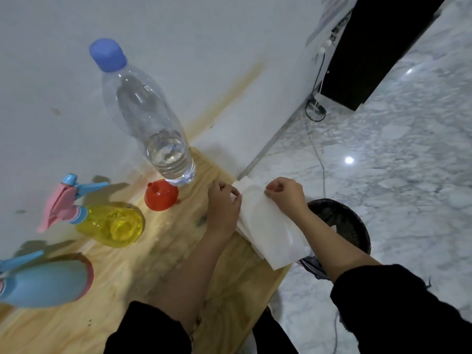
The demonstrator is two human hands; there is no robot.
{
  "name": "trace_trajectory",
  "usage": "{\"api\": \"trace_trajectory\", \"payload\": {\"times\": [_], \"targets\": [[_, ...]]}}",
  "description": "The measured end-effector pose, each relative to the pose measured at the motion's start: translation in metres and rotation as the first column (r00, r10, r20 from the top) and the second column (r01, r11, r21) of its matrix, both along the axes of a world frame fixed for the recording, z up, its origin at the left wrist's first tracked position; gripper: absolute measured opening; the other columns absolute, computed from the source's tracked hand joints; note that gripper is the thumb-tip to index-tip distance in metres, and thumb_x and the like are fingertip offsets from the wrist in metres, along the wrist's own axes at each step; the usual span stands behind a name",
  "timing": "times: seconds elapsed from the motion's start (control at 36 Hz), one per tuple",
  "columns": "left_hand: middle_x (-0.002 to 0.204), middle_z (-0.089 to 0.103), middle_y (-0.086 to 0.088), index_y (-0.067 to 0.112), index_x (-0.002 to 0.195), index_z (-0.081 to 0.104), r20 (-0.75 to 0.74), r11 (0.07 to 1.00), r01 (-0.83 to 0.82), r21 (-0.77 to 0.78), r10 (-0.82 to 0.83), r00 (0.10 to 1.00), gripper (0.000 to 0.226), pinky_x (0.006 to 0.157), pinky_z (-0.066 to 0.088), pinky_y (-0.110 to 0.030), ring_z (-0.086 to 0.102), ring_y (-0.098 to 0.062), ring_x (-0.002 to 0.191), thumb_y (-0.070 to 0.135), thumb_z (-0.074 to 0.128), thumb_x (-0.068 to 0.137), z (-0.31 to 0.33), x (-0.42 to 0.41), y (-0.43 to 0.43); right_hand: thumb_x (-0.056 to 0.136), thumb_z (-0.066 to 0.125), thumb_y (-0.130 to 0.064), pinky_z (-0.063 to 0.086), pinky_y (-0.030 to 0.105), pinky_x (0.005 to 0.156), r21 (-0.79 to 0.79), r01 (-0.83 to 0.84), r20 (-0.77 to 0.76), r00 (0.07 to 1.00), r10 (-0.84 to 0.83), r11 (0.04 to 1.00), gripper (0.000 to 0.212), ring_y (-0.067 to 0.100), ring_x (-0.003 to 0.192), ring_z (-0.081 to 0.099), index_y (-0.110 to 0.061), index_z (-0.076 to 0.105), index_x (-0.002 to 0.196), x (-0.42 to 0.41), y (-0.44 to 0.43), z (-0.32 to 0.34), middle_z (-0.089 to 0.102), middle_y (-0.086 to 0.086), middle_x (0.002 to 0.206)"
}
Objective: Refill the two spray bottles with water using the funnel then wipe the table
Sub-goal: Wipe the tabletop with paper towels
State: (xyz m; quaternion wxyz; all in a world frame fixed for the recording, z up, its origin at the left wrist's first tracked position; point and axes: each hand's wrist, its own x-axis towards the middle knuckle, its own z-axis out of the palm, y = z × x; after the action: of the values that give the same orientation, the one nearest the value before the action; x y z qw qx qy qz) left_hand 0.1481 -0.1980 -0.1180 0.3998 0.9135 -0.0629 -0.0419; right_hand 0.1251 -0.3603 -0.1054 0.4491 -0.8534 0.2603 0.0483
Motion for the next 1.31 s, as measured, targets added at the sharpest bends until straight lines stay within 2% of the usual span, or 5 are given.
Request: {"api": "trace_trajectory", "payload": {"times": [0.39,0.58,0.72,1.03,1.31], "targets": [[0.097,0.048,0.001,0.011,0.086,0.058,-0.01,0.996,-0.027,-0.09,0.026,1.0,0.007,0.077,0.033,-0.013,0.048,-0.012,0.089,0.01,0.055,0.092,-0.019,-0.012,0.012,0.09,0.057,-0.009,0.039,0.01,0.066,0.0,-0.129,0.132,0.983,0.128,0.992,0.004,0.013,0.086,0.057,-0.013,0.057,0.09,0.0,0.015,-0.012,0.062,0.001,0.095],[0.104,0.05,-0.004,0.004,0.089,0.063,0.009,0.978,-0.036,-0.205,0.038,0.999,0.005,0.084,0.044,-0.011,0.051,-0.005,0.09,0.006,0.058,0.09,-0.012,-0.009,0.012,0.081,0.071,-0.02,0.039,0.008,0.066,-0.013,-0.262,0.12,0.958,0.262,0.965,0.04,0.01,0.081,0.056,-0.017,0.053,0.116,0.0,0.013,-0.016,0.053,-0.005,0.108],[0.103,0.052,-0.003,0.002,0.089,0.064,0.043,0.964,0.029,-0.265,-0.018,0.999,0.003,0.083,0.046,-0.011,0.056,-0.007,0.092,0.002,0.061,0.087,-0.008,-0.011,0.02,0.084,0.067,-0.019,0.043,0.021,0.075,-0.123,-0.311,0.079,0.944,0.322,0.942,0.018,0.012,0.08,0.053,-0.016,0.064,0.101,-0.003,0.015,-0.02,0.062,0.001,0.105],[0.102,0.055,-0.006,0.0,0.092,0.065,0.122,0.944,0.156,-0.292,-0.125,0.985,0.006,0.079,0.046,-0.009,0.059,-0.006,0.091,0.0,0.062,0.087,0.006,-0.014,0.028,0.083,0.067,-0.026,0.032,0.041,0.106,-0.22,-0.481,0.141,0.845,0.516,0.848,0.059,0.021,0.13,0.032,-0.037,0.042,0.136,0.0,0.015,-0.013,0.04,-0.004,0.14],[0.097,0.055,0.007,0.007,0.094,0.063,0.16,0.928,0.188,-0.323,-0.143,0.977,0.007,0.081,0.047,-0.013,0.058,-0.004,0.09,0.004,0.063,0.087,0.016,-0.018,0.039,0.084,0.067,-0.026,0.035,0.043,0.104,-0.22,-0.49,0.193,0.826,0.53,0.844,0.008,0.014,0.123,0.039,-0.021,0.066,0.091,0.003,0.015,0.001,0.053,-0.005,0.123]]}}
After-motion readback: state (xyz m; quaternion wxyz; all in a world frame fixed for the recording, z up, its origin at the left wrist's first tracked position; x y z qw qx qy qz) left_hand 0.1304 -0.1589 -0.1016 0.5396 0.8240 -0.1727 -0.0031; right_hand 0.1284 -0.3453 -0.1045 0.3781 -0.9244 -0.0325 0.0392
